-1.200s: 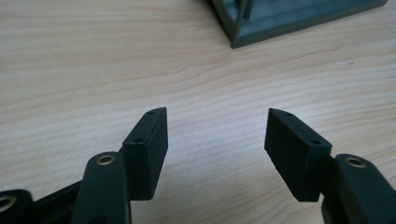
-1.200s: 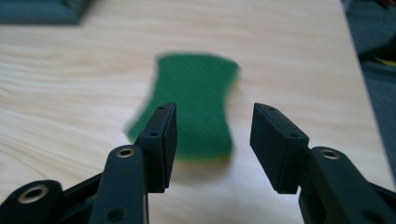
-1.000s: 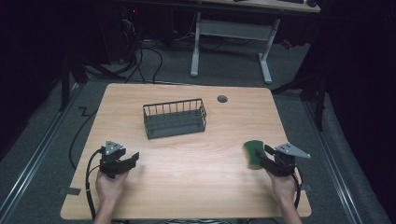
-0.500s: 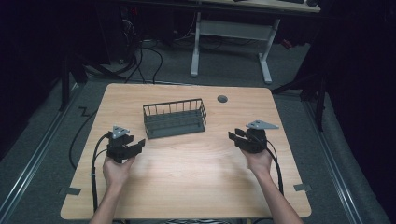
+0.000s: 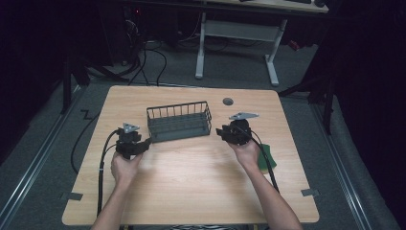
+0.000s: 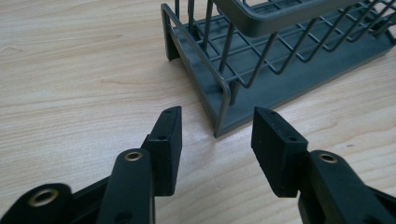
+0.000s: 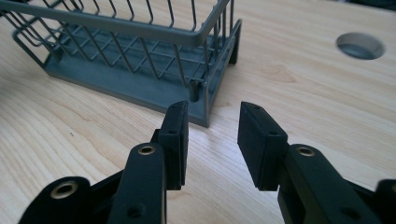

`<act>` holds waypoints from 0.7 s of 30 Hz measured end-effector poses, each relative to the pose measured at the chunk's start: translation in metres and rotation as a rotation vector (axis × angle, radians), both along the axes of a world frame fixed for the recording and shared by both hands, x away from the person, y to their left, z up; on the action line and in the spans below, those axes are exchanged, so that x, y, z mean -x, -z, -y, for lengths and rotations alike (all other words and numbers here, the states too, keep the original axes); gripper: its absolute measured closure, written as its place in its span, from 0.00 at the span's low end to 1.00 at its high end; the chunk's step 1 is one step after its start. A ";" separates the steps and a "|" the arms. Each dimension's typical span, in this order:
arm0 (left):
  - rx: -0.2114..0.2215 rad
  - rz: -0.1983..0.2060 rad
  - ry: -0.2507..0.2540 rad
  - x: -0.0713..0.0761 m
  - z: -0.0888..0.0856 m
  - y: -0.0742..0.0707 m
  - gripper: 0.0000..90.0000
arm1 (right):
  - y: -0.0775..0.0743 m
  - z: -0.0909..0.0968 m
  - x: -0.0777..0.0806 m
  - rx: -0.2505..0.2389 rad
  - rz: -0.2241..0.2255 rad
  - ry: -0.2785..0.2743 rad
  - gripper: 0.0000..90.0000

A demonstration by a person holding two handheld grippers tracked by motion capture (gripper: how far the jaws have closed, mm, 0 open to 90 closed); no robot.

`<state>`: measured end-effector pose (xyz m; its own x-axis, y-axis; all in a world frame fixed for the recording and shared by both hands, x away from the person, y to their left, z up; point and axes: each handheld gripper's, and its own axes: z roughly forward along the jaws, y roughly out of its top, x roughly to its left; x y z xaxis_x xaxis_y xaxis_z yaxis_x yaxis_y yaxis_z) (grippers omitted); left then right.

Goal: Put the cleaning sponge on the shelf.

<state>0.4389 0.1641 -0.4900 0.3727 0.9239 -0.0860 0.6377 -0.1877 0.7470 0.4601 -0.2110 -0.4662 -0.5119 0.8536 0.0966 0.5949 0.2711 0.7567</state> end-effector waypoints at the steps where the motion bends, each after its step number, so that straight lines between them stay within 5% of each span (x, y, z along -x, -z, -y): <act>1: 0.002 -0.002 -0.001 -0.002 0.001 0.000 0.61 | 0.002 -0.003 -0.004 0.004 -0.010 0.004 0.71; 11: 0.004 -0.014 -0.013 -0.014 0.009 0.001 0.66 | 0.016 -0.019 -0.034 0.005 -0.086 0.016 0.74; 21: 0.021 -0.040 -0.011 -0.021 0.009 0.008 0.77 | 0.019 -0.030 -0.044 0.047 -0.079 0.020 0.81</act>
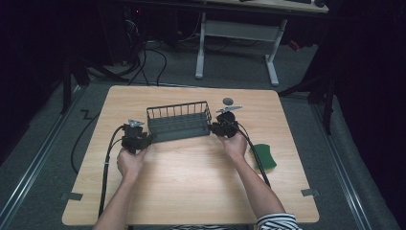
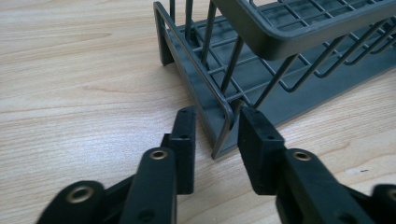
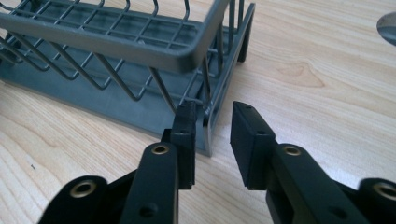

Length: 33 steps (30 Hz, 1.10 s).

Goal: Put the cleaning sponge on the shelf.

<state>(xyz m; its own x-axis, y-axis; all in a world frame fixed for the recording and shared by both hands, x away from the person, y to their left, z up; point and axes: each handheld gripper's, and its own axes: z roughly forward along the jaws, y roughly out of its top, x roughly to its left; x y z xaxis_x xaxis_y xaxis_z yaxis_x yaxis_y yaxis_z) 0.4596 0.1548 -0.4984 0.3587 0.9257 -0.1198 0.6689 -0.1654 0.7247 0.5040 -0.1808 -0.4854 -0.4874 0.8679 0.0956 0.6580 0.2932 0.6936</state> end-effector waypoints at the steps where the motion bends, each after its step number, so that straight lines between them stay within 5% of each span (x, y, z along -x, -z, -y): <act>1: 0.001 -0.002 0.002 0.000 0.000 0.000 0.79 | 0.000 -0.002 0.000 0.007 0.001 0.001 0.83; 10: 0.026 -0.014 0.024 -0.003 0.000 0.004 0.93 | 0.000 -0.006 0.001 0.036 0.003 -0.010 0.94; 21: -0.008 -0.015 0.055 0.002 0.004 0.002 0.95 | -0.001 -0.003 0.009 0.041 -0.016 -0.020 0.95; 33: -0.058 -0.025 0.144 0.017 0.023 -0.001 0.96 | -0.002 0.019 0.046 0.010 -0.040 0.010 0.95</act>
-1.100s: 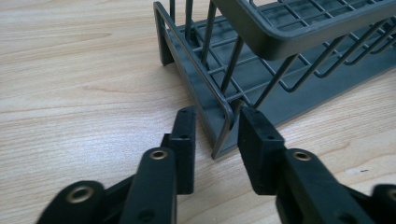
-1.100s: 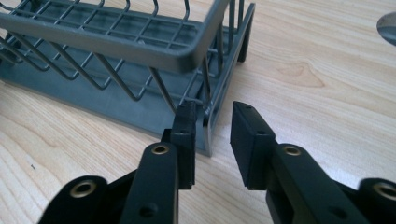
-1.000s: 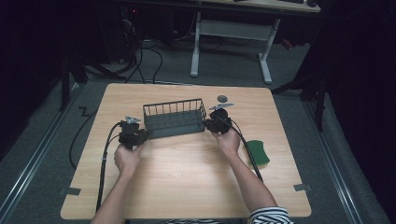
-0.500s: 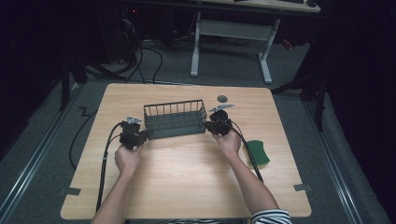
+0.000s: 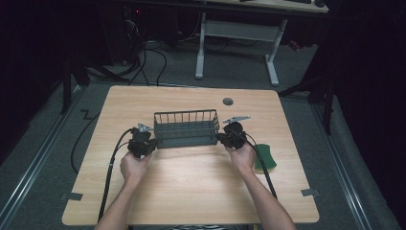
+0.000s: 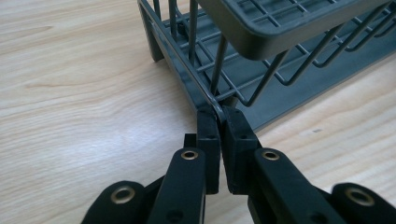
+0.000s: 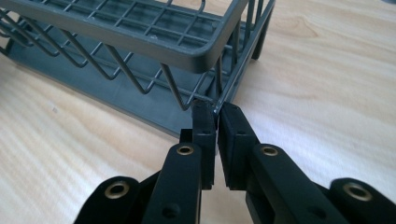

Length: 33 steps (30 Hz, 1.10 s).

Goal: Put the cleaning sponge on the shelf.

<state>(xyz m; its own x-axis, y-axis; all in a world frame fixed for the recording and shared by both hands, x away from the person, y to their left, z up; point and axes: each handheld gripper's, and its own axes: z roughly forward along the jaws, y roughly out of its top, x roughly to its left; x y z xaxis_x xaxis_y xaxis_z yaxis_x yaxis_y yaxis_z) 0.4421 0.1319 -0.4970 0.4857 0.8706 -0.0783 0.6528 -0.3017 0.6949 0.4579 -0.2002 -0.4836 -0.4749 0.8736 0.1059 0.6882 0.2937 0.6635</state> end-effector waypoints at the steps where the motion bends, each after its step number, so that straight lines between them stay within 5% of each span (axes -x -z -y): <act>1: 0.000 0.000 0.000 0.000 0.000 0.000 0.96 | 0.000 0.002 0.004 0.005 0.003 -0.002 0.95; 33: 0.011 -0.006 0.167 0.055 0.043 -0.001 0.96 | 0.003 0.059 0.113 -0.020 0.014 -0.017 0.95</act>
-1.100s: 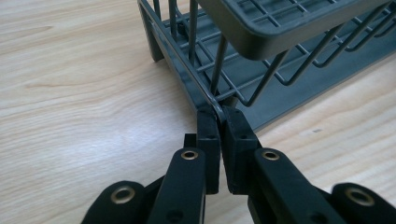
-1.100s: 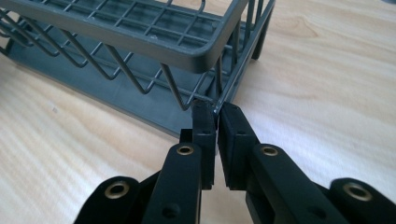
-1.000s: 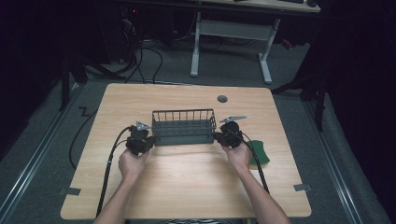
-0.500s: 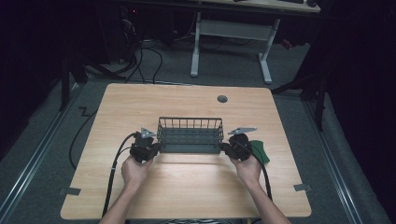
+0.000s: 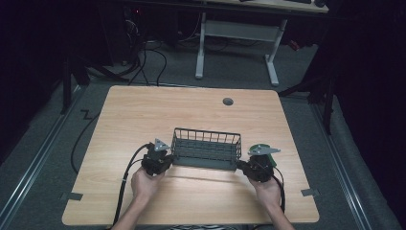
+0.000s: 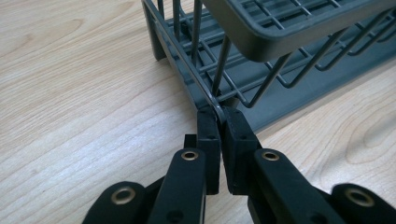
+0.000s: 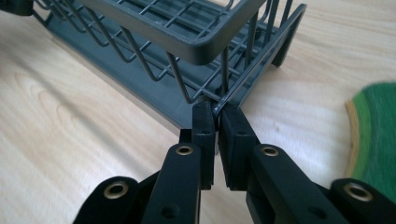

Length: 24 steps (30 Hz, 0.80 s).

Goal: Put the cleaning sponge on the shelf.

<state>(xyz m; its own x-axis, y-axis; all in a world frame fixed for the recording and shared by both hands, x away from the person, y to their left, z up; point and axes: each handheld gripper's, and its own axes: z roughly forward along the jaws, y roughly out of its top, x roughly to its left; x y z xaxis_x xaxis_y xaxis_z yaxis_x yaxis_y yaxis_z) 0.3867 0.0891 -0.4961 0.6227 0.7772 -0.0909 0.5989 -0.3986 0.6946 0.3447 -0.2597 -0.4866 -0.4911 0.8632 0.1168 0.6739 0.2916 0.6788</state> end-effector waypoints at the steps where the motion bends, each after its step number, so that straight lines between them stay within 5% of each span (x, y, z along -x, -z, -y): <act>1: -0.002 0.000 0.003 0.000 0.001 0.000 0.96 | 0.000 0.000 0.000 0.000 0.000 0.000 0.95; 7: -0.001 -0.002 0.007 -0.006 0.007 0.000 0.96 | 0.002 0.004 0.014 0.007 0.019 0.004 0.95; 20: 0.036 -0.008 0.003 -0.002 0.007 0.001 0.94 | 0.004 0.006 0.015 0.016 0.035 -0.005 0.89; 21: 0.048 -0.002 -0.004 -0.002 0.006 0.000 0.92 | 0.003 0.006 0.015 0.013 0.036 -0.008 0.86; 22: 0.051 0.002 -0.011 -0.001 0.004 -0.001 0.79 | 0.002 0.007 0.015 -0.003 0.045 -0.006 0.77; 24: 0.062 0.021 -0.032 0.002 0.000 -0.002 0.74 | 0.002 0.007 0.016 -0.006 0.053 -0.004 0.74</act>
